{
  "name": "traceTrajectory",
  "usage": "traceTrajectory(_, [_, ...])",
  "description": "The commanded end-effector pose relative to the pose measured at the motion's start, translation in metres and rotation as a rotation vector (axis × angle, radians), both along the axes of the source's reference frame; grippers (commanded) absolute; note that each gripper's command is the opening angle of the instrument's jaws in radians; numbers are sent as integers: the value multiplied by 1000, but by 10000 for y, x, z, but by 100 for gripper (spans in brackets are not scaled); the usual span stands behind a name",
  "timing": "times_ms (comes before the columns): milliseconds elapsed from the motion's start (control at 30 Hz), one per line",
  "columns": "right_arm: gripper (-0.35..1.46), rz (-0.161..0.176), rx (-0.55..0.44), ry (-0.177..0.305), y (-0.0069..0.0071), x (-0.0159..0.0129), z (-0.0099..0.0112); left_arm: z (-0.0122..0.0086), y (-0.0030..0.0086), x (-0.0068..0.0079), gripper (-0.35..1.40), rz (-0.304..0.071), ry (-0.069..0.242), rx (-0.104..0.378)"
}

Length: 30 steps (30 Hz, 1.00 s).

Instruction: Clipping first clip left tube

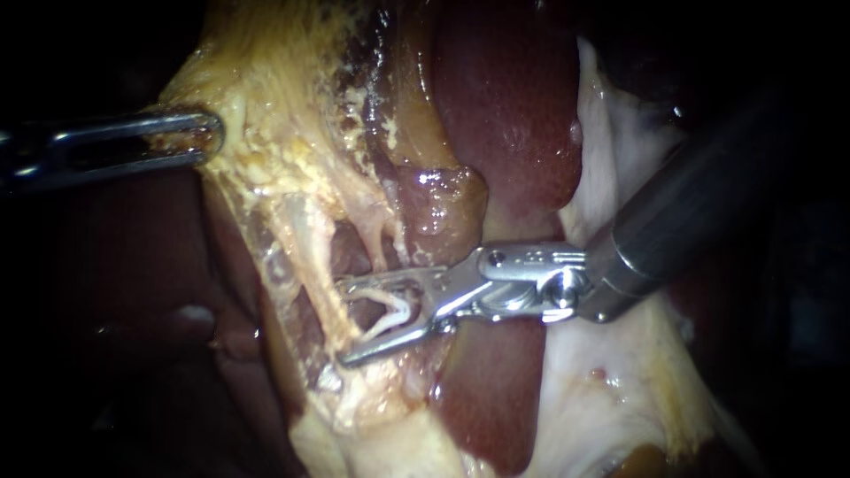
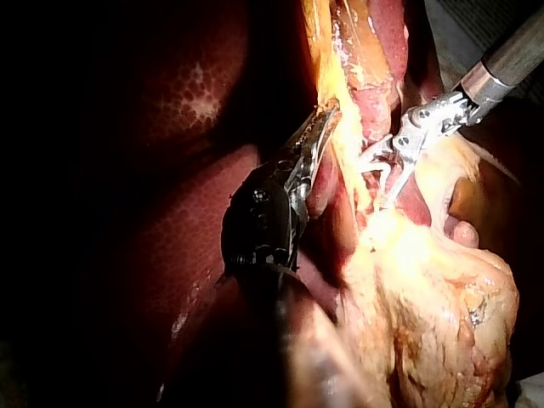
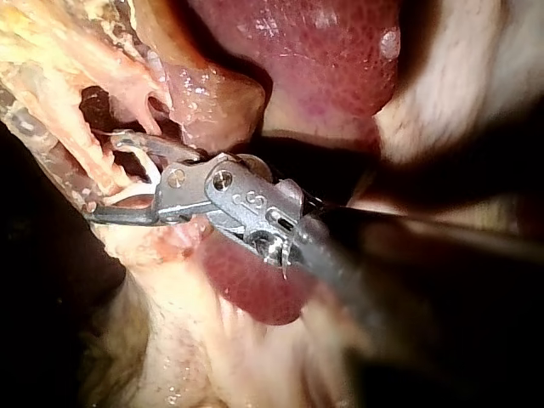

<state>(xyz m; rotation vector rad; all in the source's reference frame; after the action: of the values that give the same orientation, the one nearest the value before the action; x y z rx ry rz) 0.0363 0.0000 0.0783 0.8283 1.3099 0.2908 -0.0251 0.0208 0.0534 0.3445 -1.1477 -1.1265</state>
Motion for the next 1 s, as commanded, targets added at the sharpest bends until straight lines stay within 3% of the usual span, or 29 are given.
traceTrajectory(33, [60,-9,15,16,0,-1,-4,2,-1,-2,-35,2,-1,-1])
traceTrajectory(167, [60,-38,69,82,-6,1,-13,9,-4,-8,-35,6,-5,-4])
traceTrajectory(333, [60,-54,127,122,-11,5,-22,23,-6,-20,-35,12,-7,-7])
traceTrajectory(567, [60,-60,159,119,-18,10,-19,28,-7,-35,-35,19,-11,-7])
traceTrajectory(1000, [58,-85,184,116,-40,25,-3,31,-7,-40,-35,21,-9,-6])
